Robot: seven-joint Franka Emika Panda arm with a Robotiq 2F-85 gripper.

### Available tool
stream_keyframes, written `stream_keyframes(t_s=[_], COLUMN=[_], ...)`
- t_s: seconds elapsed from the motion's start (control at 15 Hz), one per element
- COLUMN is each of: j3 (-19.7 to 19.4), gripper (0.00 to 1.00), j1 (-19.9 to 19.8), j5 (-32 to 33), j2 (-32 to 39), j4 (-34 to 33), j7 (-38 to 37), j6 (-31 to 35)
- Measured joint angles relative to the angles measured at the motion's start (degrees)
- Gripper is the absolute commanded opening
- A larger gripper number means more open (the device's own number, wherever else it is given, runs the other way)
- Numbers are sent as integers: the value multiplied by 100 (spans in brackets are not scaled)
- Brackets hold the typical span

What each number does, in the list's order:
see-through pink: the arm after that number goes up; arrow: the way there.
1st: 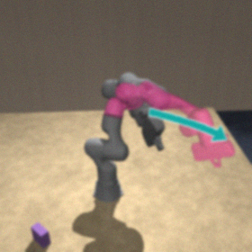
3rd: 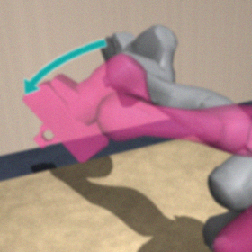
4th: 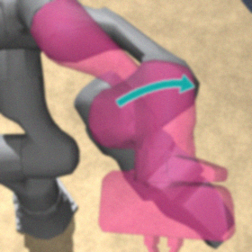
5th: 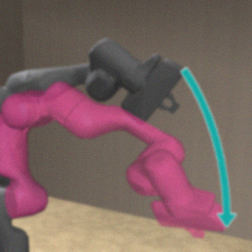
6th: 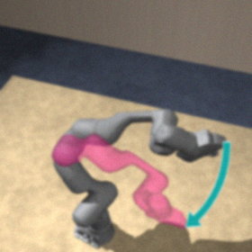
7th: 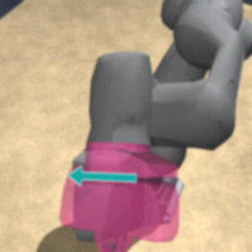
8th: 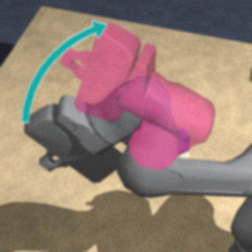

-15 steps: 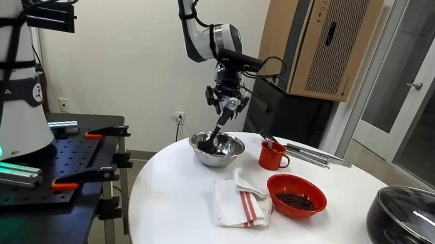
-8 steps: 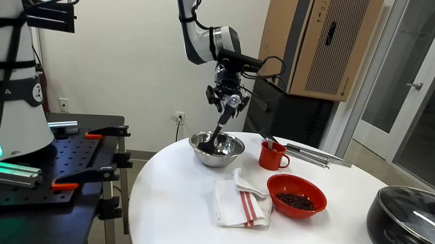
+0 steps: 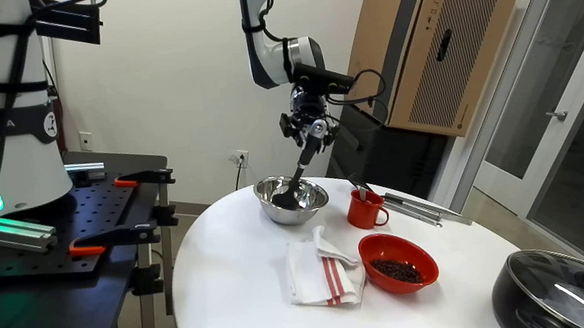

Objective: Use the black ladle to stir the contents in the silver bowl

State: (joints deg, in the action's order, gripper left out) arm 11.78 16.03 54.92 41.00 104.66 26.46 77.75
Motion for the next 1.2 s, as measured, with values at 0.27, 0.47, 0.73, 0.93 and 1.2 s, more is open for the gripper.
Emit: stream_keyframes(t_s=[0.27,0.47,0.73,0.93,1.2], j3=[0,0,1,8,23], gripper=[8,8,8,8,8], j1=[6,26,103,199,347], j5=[72,75,75,75,75], j2=[143,267,412,505,632], j4=[-153,-299,-496,-632,-802], j7=[-318,-510,-696,-780,-833], j6=[-117,-174,-232,-273,-310])
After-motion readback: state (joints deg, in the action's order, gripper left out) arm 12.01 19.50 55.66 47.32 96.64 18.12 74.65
